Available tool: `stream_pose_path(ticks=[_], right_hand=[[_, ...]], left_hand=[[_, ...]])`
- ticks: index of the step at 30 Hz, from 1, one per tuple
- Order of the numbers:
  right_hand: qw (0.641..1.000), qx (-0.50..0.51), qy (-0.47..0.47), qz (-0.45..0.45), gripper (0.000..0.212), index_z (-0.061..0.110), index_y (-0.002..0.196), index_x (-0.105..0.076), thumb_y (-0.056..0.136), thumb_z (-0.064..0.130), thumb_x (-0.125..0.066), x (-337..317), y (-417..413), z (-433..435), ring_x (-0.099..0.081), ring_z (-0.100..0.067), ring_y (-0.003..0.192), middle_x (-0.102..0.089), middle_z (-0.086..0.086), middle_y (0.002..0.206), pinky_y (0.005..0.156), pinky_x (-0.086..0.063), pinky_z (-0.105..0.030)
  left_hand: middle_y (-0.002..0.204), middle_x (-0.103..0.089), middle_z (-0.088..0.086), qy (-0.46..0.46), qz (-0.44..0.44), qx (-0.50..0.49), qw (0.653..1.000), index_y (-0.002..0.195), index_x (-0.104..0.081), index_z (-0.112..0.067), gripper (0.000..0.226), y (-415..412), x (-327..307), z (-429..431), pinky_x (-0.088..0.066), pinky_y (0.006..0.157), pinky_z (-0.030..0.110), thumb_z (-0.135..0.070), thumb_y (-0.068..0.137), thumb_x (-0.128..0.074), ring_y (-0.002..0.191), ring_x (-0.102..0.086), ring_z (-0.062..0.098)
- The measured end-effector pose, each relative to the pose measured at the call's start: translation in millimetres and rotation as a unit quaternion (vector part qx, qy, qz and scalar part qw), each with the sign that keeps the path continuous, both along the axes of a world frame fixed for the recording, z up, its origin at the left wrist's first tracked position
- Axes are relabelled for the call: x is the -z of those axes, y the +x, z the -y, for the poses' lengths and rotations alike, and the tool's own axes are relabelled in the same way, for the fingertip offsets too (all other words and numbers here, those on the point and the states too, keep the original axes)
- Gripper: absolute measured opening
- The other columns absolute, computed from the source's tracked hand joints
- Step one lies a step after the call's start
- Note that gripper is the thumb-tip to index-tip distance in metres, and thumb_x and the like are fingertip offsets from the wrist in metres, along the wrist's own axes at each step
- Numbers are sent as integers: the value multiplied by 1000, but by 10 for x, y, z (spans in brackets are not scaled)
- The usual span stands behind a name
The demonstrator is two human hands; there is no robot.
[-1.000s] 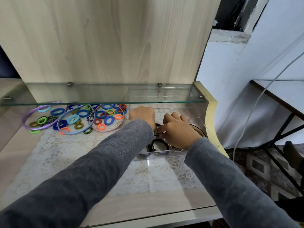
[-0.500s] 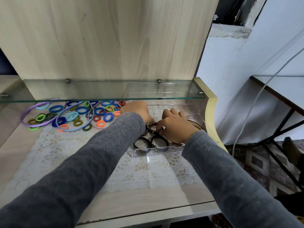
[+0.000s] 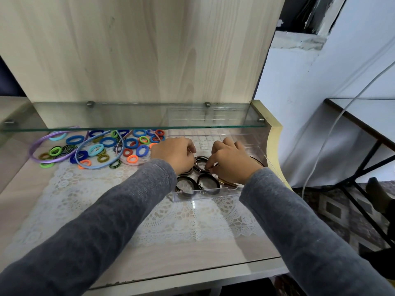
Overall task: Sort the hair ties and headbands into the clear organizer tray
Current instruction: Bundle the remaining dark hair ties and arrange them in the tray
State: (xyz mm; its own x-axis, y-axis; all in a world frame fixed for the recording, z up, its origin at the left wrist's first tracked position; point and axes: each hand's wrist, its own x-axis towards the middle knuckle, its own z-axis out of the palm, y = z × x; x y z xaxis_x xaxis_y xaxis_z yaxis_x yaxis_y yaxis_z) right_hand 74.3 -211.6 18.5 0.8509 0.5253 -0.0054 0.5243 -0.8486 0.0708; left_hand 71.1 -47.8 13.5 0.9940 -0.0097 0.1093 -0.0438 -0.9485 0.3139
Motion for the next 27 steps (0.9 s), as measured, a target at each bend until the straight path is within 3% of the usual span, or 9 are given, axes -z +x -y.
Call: stream_pose_path(ticks=[4,9,13,16,19,24,27], right_hand=[[1000,5,15,6,26,42,118,-62,95,32,-51,-24,19,30,-36,-21,114,-49,5,118,96,-28,-39],[989,108,99,8,26,33,119,-59,94,37,-51,15,105,59,-42,-20,121,-60,8,120,102,-30,-46],[981,157,111,-9,31,29,117,-58,92,46,-52,136,152,5,-49,-19,116,-66,8,113,102,-33,-45],[980,173,102,3,32,28,114,-60,90,49,-54,190,175,-64,-52,-19,113,-67,7,108,99,-33,-44],[979,181,89,29,27,26,108,-62,89,46,-56,218,177,-121,-55,-21,109,-67,4,104,97,-34,-43],[978,190,83,37,20,23,104,-62,90,35,-55,233,164,-164,-57,-23,106,-66,1,103,96,-34,-43],[973,203,109,31,16,24,102,-63,89,28,-54,242,177,-173,-58,-22,103,-67,1,100,96,-34,-43]], left_hand=[[109,-64,-14,0,49,45,998,101,-65,-35,23,-53,51,-57,-44,72,29,-26,86,-50,102,-58,11],[99,-66,-8,18,60,57,996,99,-63,-28,24,-103,49,-96,-38,65,29,-19,89,-43,94,-57,16],[94,-65,-1,48,52,75,995,106,-57,-25,23,-126,61,-87,-43,74,34,-19,90,-41,92,-57,20],[91,-62,-2,57,47,82,994,108,-52,-24,21,-126,73,-77,-35,74,33,-21,91,-40,87,-52,19],[82,-52,-6,63,50,86,993,106,-48,-24,18,-135,91,-58,-26,75,32,-21,91,-40,81,-42,16],[82,-54,-7,39,33,91,995,105,-47,-24,16,-125,109,-37,-30,83,36,-21,92,-39,85,-47,18],[82,-54,-7,23,37,88,995,104,-48,-25,16,-118,112,-29,-27,80,34,-21,92,-39,84,-45,17]])
